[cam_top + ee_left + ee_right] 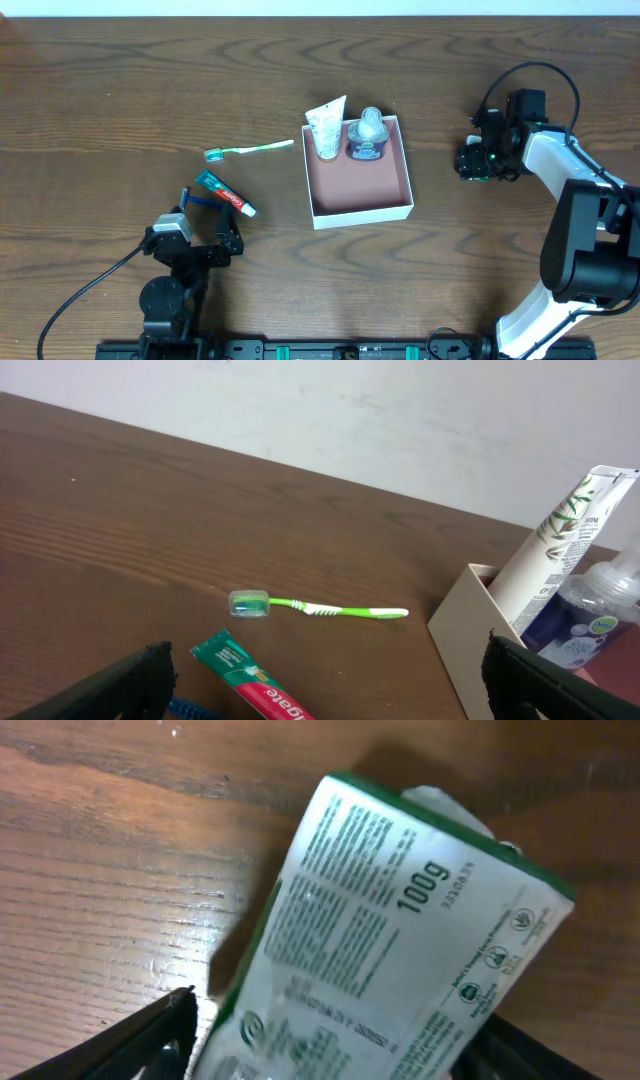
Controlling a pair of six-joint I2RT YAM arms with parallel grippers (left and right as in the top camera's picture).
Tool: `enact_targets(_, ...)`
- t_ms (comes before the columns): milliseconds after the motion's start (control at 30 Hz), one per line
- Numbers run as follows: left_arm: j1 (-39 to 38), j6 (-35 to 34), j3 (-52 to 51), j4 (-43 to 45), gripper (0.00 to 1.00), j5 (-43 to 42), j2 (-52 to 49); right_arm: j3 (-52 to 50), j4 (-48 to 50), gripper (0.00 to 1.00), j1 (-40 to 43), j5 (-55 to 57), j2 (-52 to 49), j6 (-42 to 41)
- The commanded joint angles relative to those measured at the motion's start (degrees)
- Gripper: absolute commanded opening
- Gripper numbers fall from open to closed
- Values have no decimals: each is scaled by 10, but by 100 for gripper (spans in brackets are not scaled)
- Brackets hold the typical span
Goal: Pack container
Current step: 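Grasp the green-and-white soap bar with the right gripper, then lift the soap bar and carry it over the box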
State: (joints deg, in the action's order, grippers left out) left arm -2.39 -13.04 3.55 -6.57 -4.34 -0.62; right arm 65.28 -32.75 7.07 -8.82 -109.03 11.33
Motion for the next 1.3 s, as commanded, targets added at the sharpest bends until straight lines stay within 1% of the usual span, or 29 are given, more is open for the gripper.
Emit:
enact_targets(0,2,10,-17,-6,98,-6,3,-5,-12,72,1,-4,-6,-50)
enact_targets(100,2,10,-17,-6,98,-6,3,-5,-14,65,1,-4,-6,-56)
enact_targets(233,2,10,-17,-6,98,-6,3,-5,-24,52,0,-4,-6,-65)
enact_targets(333,2,10,-17,-6,98,-6,3,-5,-28,46,0,-4,-6,-89)
enact_targets(400,2,10,-17,-6,98,-6,3,-5,-33,44,0,-4,-6,-102)
enact_targets(533,2,10,-17,-6,98,-6,3,-5,-49,42,0,-5,-6,-132)
enact_targets(867,2,10,-17,-6,98,-6,3,1,-85,40,0,3,0,-144)
enact_targets(1000,2,10,-17,-6,98,-6,3,38,-129,39,0,19,17,-145)
enact_targets(1167,2,10,-17,-6,98,-6,3,108,-203,39,0,57,51,-140)
enact_targets(1267,2,10,-17,-6,98,-6,3,135,-233,39,0,56,76,-134)
